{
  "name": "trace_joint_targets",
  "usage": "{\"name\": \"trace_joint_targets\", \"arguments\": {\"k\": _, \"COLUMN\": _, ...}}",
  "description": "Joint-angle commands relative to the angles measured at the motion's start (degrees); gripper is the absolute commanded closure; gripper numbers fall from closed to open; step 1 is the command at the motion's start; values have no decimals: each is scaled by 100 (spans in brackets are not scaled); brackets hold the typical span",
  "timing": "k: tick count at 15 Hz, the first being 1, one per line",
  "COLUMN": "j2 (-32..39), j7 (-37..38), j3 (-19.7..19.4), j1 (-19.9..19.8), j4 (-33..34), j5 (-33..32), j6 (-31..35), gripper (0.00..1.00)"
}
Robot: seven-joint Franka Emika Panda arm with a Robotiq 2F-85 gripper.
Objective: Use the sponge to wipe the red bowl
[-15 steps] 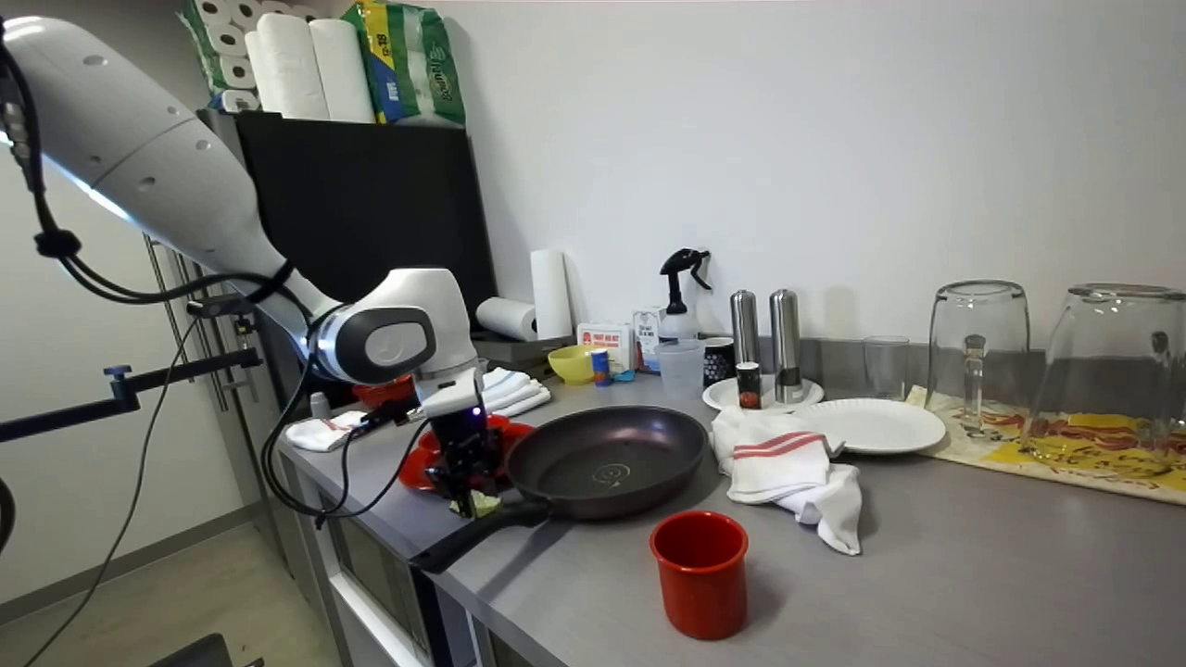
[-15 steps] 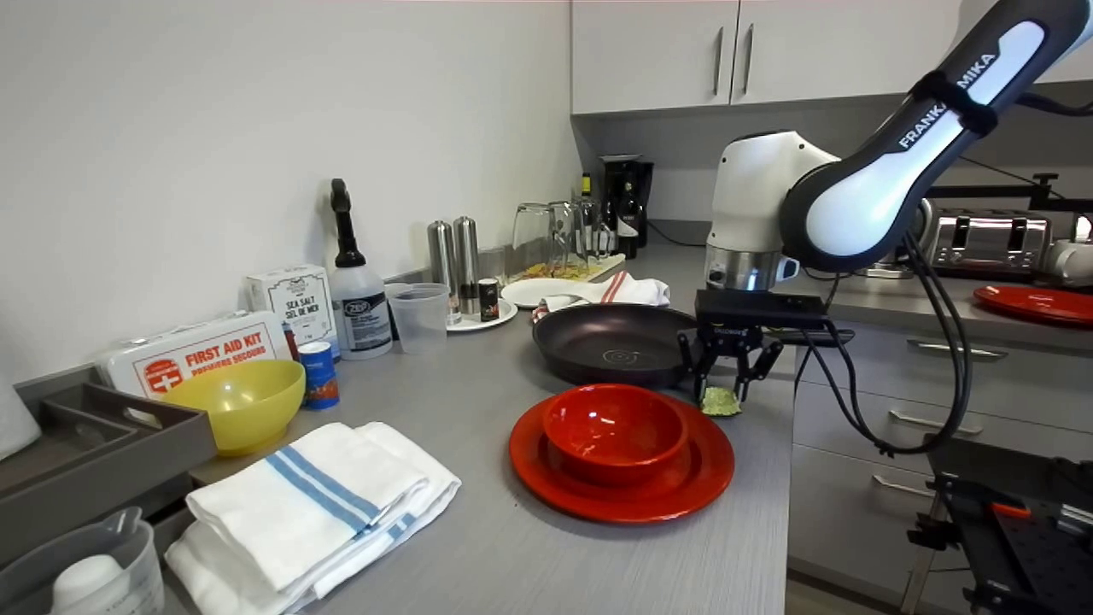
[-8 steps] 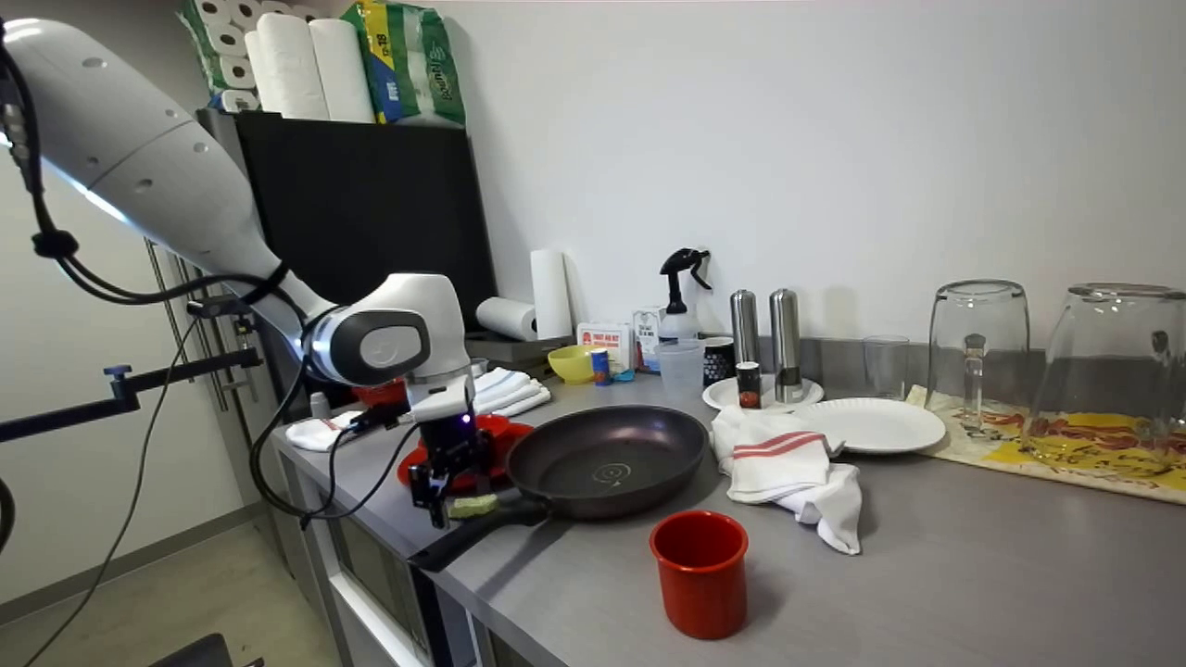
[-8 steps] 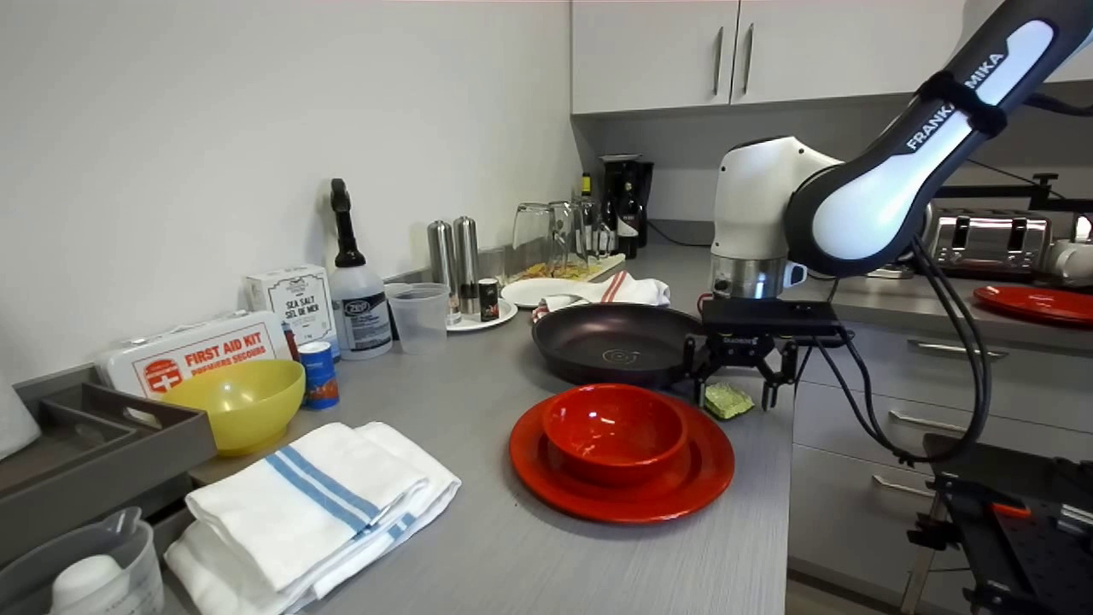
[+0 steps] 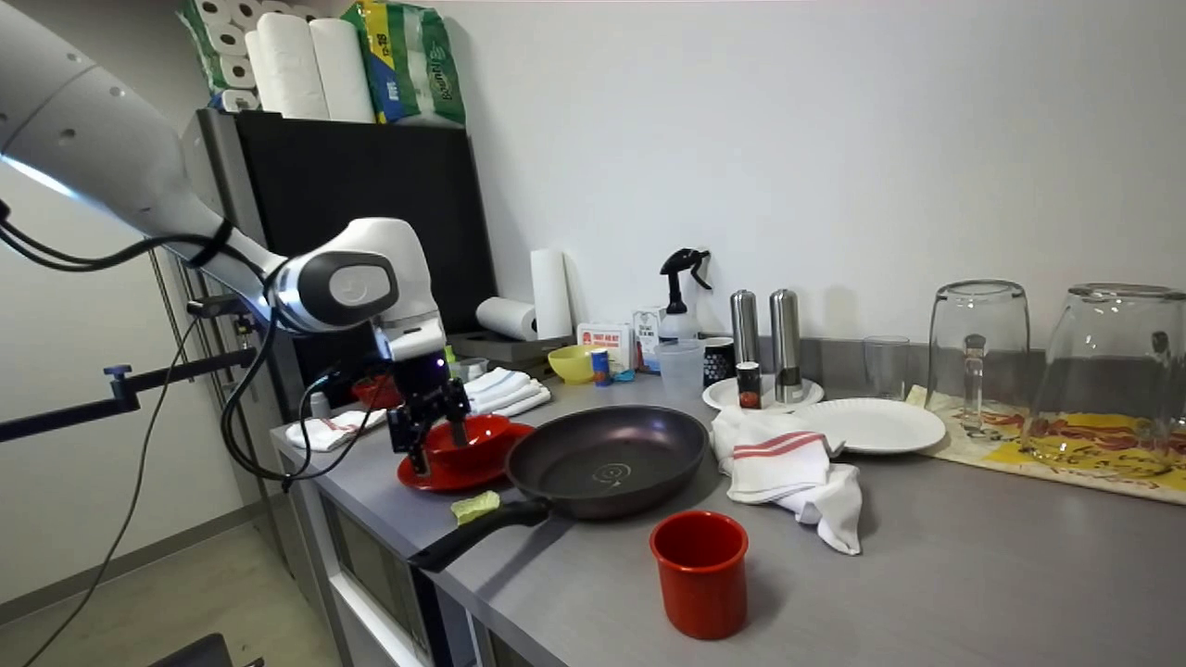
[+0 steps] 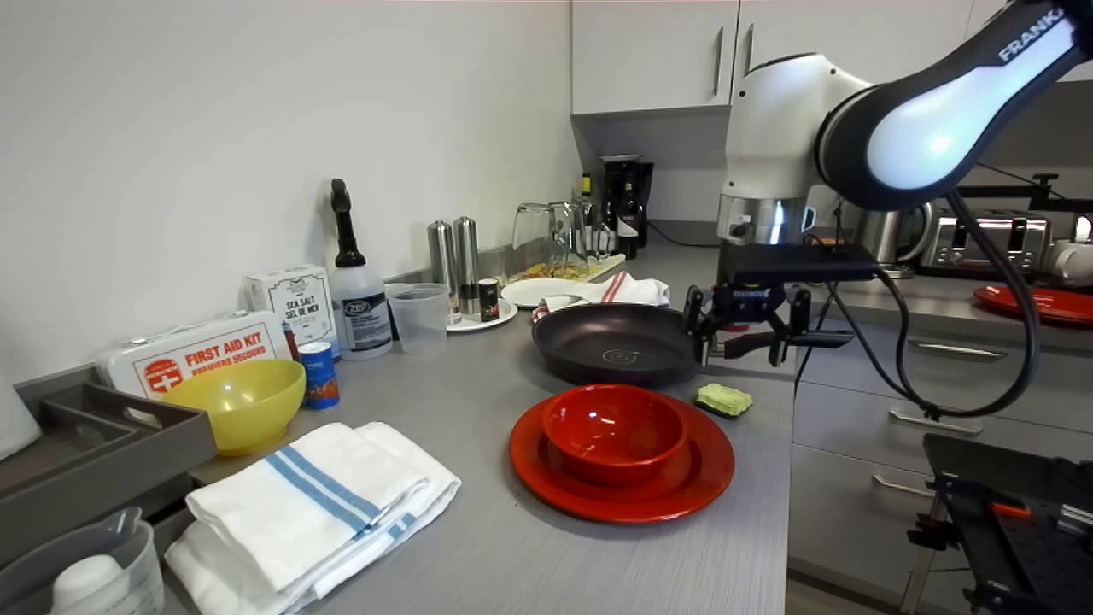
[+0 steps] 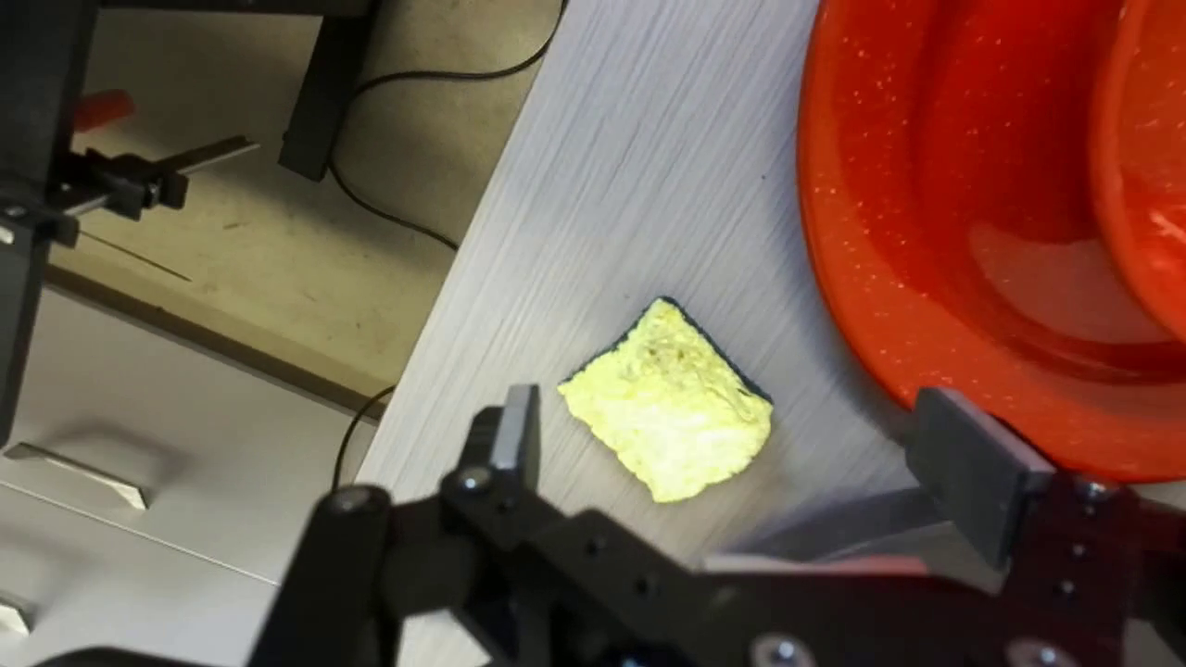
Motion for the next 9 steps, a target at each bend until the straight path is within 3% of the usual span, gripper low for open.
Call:
{"name": "trace_joint_targets", "arguments": {"k": 1, "j2": -185, "j7": -270, "j3": 136, "j1": -78, "j4": 18, "j5": 24, "j6": -155, "gripper": 0}}
{"name": "trace_joint_targets", "arguments": {"k": 4, "j2": -566, "j7": -614, "j3": 230, "j1": -86, "j4": 15, "j5": 39, "j6": -406, "gripper": 0}}
{"name": "trace_joint_targets", "arguments": {"k": 9, "j2": -584, "j7": -666, "j3": 232, "j1": -88, "j4": -19, "j5": 40, "j6": -416, "gripper": 0}}
